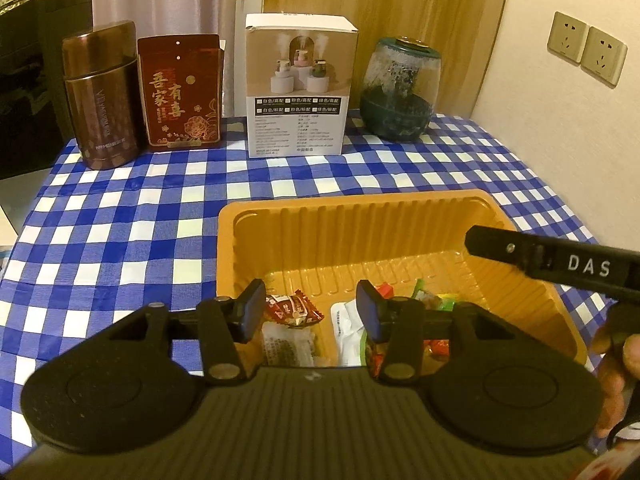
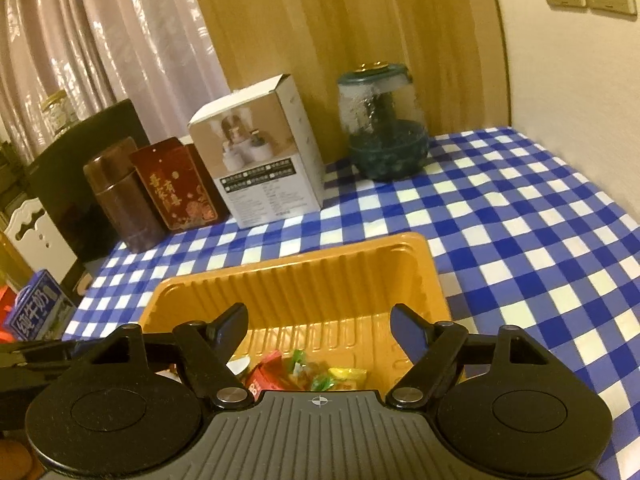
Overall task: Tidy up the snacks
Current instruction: 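Open the left tool to release the red wrapper while the right tool releases the green candy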
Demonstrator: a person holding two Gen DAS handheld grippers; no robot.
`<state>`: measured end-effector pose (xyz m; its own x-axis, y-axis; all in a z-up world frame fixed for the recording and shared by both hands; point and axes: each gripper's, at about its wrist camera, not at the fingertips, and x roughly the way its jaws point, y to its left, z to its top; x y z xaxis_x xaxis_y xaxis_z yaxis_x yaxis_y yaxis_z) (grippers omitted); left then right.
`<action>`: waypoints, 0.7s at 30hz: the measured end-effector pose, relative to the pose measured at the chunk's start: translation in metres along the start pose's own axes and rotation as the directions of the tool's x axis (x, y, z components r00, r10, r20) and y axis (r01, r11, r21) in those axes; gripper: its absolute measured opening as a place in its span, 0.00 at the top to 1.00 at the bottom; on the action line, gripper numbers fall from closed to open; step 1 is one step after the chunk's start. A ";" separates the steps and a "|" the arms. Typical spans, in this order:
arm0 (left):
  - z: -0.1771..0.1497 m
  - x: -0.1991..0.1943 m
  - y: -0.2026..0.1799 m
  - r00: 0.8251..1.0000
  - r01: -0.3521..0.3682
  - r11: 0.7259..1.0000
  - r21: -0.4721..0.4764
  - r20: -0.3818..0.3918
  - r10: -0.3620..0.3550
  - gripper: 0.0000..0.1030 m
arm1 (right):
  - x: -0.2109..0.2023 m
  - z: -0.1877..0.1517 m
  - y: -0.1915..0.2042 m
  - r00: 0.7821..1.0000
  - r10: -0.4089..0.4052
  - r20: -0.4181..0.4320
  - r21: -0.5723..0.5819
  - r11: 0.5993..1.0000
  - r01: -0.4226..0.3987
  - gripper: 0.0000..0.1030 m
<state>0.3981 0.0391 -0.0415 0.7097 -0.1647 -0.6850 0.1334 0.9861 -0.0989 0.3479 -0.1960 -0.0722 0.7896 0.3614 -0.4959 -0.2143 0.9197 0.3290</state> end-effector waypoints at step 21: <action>-0.003 -0.005 0.005 0.999 -0.025 1.000 -0.011 0.037 0.026 0.07 | -0.005 0.000 -0.007 0.999 -0.042 -0.006 0.005 0.999 0.042 0.24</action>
<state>0.3933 0.0446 -0.0402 0.7377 -0.1398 -0.6605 0.1074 0.9902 -0.0896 0.3454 -0.2038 -0.0719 0.7942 0.3237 -0.5143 -0.1782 0.9332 0.3121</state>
